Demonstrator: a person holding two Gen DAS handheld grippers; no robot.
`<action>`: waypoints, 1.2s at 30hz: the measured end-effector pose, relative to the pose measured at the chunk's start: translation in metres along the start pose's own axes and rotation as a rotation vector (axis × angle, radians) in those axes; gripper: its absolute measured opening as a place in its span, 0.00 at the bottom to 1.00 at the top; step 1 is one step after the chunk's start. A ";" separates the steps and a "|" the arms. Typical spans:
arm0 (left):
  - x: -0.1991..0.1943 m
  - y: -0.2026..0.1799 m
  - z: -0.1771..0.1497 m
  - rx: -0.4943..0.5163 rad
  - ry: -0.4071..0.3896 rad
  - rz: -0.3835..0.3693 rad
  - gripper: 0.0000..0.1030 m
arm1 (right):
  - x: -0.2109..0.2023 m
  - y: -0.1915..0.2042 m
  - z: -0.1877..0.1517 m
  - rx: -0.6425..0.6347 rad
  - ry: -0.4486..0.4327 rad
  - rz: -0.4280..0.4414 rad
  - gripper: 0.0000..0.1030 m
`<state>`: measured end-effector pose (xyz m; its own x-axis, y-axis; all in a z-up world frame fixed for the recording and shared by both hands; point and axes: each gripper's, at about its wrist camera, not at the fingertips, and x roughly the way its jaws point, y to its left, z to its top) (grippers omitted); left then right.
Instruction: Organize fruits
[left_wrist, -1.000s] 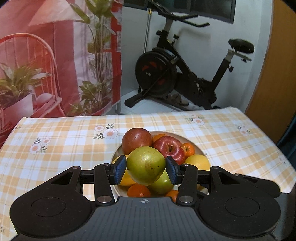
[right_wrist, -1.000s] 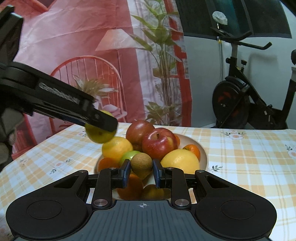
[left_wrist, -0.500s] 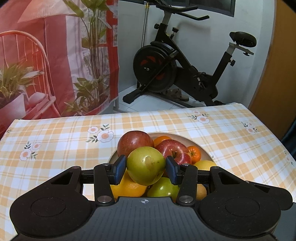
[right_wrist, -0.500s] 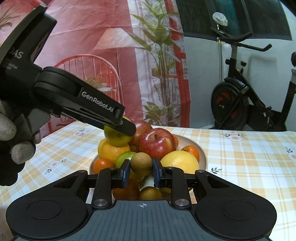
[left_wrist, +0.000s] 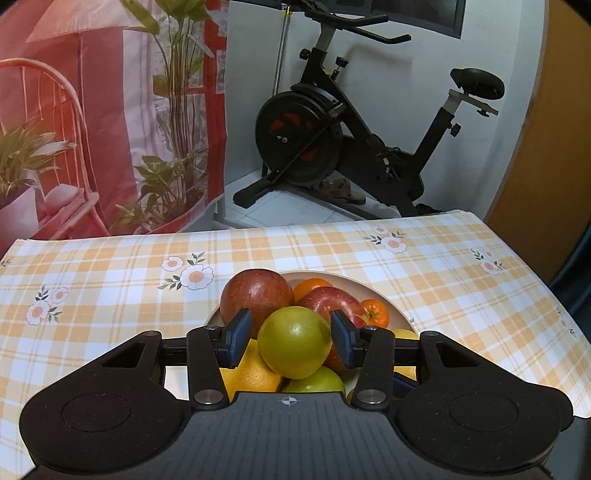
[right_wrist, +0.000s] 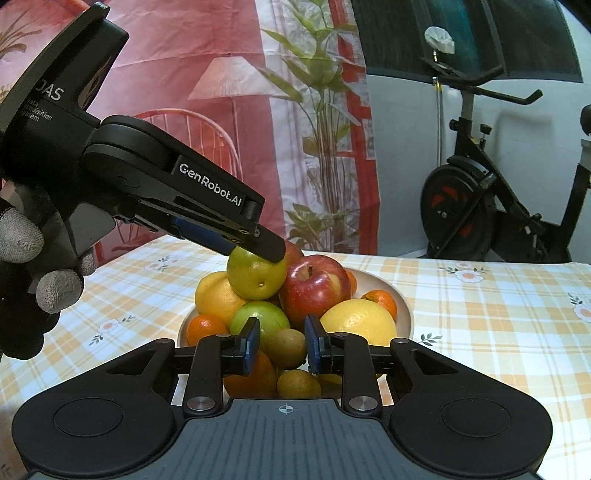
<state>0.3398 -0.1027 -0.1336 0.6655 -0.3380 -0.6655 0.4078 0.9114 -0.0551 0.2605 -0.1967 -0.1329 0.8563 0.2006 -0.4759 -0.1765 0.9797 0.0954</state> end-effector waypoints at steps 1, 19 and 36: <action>-0.001 0.000 0.000 -0.004 -0.003 -0.001 0.48 | 0.000 0.000 0.000 0.001 -0.001 0.000 0.24; -0.062 0.013 0.002 -0.049 -0.109 0.051 0.63 | -0.046 -0.018 0.012 0.102 -0.045 -0.072 0.48; -0.133 0.010 -0.028 -0.029 -0.167 0.070 1.00 | -0.107 -0.001 0.051 0.103 -0.034 -0.131 1.00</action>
<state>0.2378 -0.0421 -0.0661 0.7873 -0.3052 -0.5358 0.3401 0.9397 -0.0357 0.1938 -0.2195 -0.0374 0.8851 0.0691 -0.4602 -0.0130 0.9922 0.1240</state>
